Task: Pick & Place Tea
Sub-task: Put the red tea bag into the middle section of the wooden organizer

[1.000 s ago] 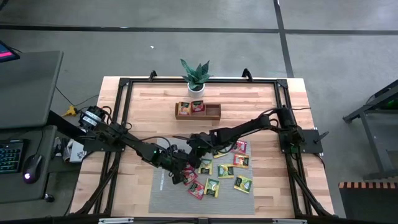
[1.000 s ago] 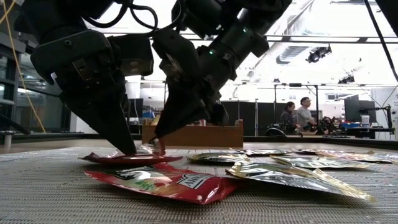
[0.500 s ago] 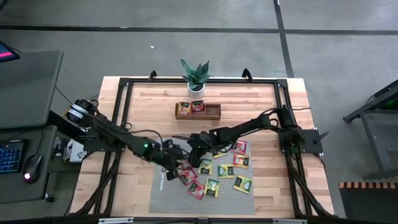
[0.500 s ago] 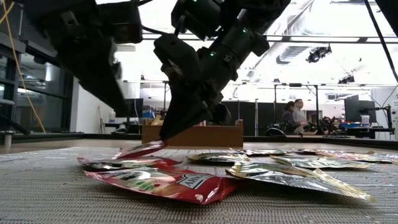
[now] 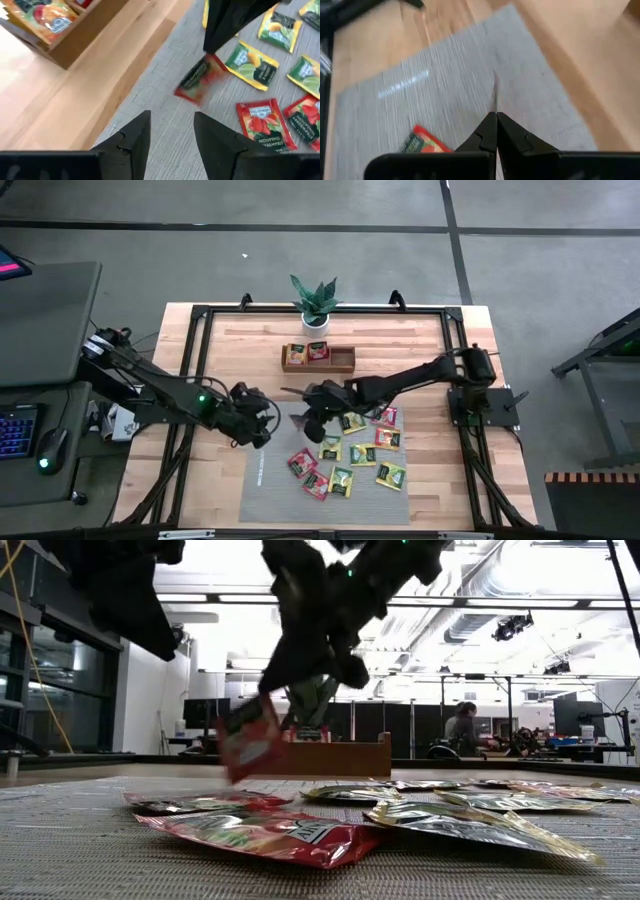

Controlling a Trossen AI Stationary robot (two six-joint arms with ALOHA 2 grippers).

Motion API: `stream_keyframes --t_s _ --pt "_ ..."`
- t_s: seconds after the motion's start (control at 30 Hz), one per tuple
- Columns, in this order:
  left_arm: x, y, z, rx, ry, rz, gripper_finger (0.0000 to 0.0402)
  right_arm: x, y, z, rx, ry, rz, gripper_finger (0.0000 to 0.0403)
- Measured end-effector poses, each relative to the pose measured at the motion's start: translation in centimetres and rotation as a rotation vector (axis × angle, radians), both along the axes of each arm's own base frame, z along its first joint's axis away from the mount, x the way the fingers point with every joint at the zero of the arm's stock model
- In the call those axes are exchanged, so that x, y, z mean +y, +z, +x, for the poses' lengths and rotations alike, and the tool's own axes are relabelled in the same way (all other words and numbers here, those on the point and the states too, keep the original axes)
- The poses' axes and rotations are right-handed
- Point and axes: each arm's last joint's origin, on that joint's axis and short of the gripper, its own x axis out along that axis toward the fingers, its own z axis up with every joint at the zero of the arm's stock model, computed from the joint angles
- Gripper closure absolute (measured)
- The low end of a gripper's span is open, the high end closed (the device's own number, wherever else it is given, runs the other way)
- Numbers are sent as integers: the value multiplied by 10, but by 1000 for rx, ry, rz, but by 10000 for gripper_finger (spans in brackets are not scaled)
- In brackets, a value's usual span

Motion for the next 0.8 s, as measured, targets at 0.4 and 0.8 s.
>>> stream_keyframes --t_s 0.4,0.8 --pt "1 0 0 -2 12 8 253 -9 63 -26 -102 -40 -115 403" --pt "1 1 0 -16 29 19 253 -40 111 -52 -194 -14 -284 403"
